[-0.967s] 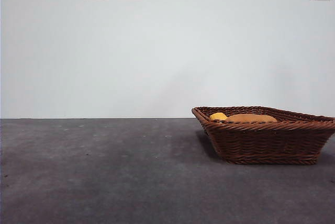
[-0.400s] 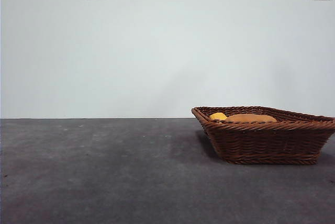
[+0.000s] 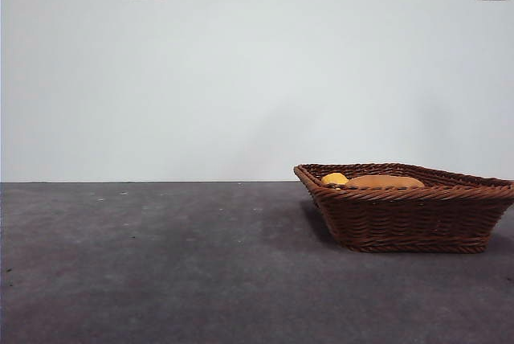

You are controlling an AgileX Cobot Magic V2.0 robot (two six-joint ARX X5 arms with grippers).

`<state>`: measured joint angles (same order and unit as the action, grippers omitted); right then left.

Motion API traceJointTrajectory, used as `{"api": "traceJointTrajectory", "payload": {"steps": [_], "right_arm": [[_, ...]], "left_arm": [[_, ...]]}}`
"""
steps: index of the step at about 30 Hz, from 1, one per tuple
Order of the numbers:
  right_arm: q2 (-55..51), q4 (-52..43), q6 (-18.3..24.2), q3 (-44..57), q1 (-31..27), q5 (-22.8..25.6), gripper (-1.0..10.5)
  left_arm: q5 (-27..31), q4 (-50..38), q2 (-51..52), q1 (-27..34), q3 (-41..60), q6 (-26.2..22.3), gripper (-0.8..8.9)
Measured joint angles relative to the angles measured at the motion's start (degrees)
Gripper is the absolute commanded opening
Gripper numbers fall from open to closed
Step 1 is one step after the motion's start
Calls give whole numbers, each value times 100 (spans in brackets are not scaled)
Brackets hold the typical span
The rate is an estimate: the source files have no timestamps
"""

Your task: Help me put the vegetables on the table into the basket

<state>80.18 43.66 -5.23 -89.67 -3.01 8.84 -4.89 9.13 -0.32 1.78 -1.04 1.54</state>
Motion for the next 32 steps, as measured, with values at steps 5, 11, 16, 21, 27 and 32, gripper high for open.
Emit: {"api": "traceJointTrajectory", "payload": {"steps": [5, 11, 16, 21, 27, 32], "right_arm": [[0, 0, 0, 0, 0, 0, 1], [0, 0, 0, 0, 0, 0, 0], [0, -2, 0, 0, 0, 0, 1], [-2, 0, -4, 0, -55, 17, 1], [-398, -68, -13, 201, -83, 192, 1], [-1626, -1296, -13, 1318, 50, 162, 1]], "left_arm": [[-2, 22, 0, 0, 0, 0, -4], [-2, 24, 0, 0, 0, 0, -4], [0, 24, -2, 0, 0, 0, -4], [-2, 24, -39, 0, 0, 0, -4], [-2, 26, -72, 0, 0, 2, -4], [-2, 26, -103, 0, 0, 0, -4]]}}
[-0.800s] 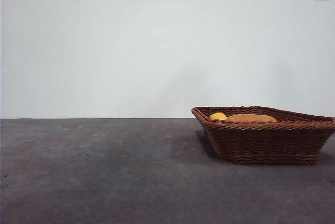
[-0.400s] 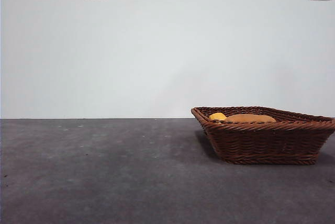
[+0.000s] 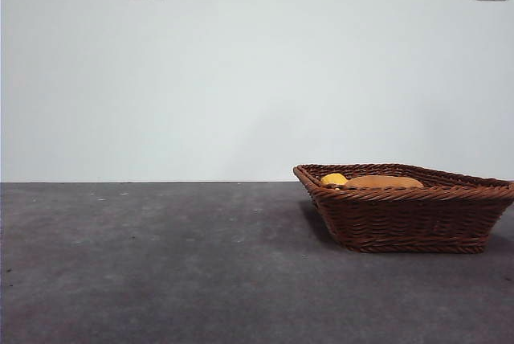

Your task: Help me put the vegetables on the table into the basket

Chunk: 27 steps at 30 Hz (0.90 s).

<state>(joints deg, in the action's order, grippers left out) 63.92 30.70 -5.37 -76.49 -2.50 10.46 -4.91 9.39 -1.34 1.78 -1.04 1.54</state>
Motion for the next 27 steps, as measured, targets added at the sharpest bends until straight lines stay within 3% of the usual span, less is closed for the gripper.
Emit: {"api": "traceJointTrajectory", "payload": {"steps": [5, 14, 18, 22, 27], "right_arm": [[-1582, -1508, -2, 1952, -22, 33, 1], [-5005, -2575, -9, 5556, -15, 282, 1], [-6151, -3303, -328, 7005, -17, 149, 1], [-6271, -3152, -448, 7418, -17, -391, 1], [-6297, -2544, -2, 7488, -13, -647, 1]], "left_arm": [[0, 0, -7, 0, 0, 0, -4], [0, 0, -59, 0, 0, 0, -4], [0, 0, -72, 0, 0, 0, -4], [0, 0, -79, 0, 0, 0, -4], [0, 0, -107, 0, 0, 0, -4]]}}
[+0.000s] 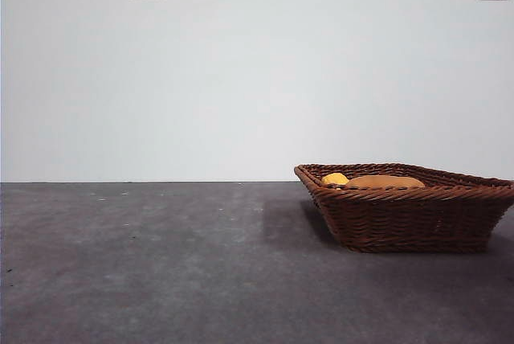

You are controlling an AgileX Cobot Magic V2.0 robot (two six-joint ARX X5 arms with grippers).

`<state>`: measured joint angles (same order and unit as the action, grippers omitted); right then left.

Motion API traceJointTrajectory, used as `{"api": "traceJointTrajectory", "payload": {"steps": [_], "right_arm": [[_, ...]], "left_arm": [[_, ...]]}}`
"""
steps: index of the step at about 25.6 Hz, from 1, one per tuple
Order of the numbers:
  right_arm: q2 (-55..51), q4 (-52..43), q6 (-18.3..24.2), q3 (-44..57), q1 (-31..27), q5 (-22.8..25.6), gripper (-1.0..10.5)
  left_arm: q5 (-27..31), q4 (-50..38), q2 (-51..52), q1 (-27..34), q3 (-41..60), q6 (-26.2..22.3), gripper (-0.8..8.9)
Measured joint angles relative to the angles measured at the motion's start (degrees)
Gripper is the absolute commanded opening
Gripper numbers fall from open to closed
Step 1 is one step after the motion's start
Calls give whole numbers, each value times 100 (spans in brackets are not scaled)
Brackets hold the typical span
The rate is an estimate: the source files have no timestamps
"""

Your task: Help me put the vegetables on the table into the basket

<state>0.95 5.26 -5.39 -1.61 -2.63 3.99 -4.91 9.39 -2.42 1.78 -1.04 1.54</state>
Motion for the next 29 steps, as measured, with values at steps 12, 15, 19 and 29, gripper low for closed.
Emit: {"api": "traceJointTrajectory", "payload": {"steps": [12, 15, 19, 29], "right_arm": [[-33, 562, 938, 15, 0, -103, 1], [-33, 562, 953, 15, 0, -103, 1], [-33, 562, 955, 15, 0, -103, 1], [-33, 562, 973, 15, 0, -103, 1]], "left_arm": [[0, 0, -63, 0, 0, 2, -4], [0, 2, -74, 0, 0, 2, -4], [0, 2, -74, 0, 0, 2, -4], [0, 2, -74, 0, 0, 2, -4]]}}
